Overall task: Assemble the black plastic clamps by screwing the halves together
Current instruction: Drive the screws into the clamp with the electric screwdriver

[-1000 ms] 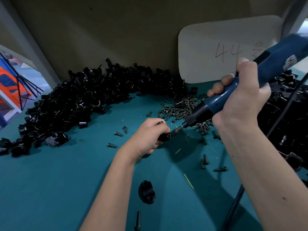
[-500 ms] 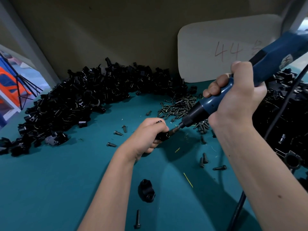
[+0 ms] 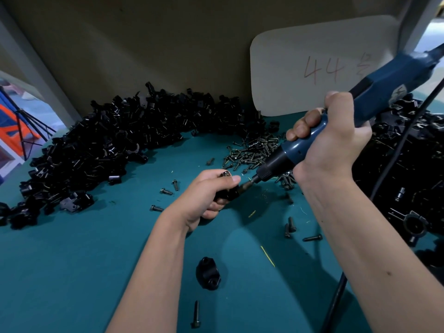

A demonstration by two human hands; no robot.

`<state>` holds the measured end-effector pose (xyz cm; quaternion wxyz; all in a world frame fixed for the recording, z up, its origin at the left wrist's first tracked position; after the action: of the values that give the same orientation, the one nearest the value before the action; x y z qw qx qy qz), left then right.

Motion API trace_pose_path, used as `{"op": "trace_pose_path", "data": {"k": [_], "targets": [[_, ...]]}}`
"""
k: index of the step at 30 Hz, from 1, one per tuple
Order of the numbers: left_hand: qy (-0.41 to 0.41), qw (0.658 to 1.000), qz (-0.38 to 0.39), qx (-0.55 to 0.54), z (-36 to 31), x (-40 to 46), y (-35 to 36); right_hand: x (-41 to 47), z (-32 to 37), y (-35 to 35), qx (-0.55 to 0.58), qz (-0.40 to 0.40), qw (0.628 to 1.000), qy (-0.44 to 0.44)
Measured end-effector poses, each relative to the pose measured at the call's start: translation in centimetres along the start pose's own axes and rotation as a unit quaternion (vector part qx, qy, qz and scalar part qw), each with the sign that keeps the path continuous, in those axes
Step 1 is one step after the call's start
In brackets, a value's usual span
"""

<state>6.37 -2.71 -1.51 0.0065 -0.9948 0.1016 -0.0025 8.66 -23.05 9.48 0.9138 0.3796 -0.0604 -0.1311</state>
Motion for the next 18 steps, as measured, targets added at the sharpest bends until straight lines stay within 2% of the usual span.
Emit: {"op": "trace_pose_path", "data": {"k": [10,14,18], "targets": [[-0.001,1.0,0.0,-0.002,-0.04,0.02,-0.01,0.42,-0.68,-0.72,0.018,-0.003,1.0,0.021],[-0.004,1.0,0.023,0.006,-0.01,-0.05,0.15,0.36,-0.67,-0.5,0.021,0.022,0.999,0.037],[0.021,1.0,0.019,-0.005,-0.11,0.01,0.08,0.06,-0.22,0.07,0.011,0.022,1.0,0.01]]}}
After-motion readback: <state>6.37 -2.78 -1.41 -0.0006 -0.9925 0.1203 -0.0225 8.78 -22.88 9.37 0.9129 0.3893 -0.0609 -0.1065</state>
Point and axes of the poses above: each hand's wrist, its own x-axis towards the middle knuckle, its own y-axis out of the palm, z = x × y, the point moved 8 cm from there along x, towards the middle knuckle, and after that the axes turned 15 degrees about y, right-handed, at the moved point
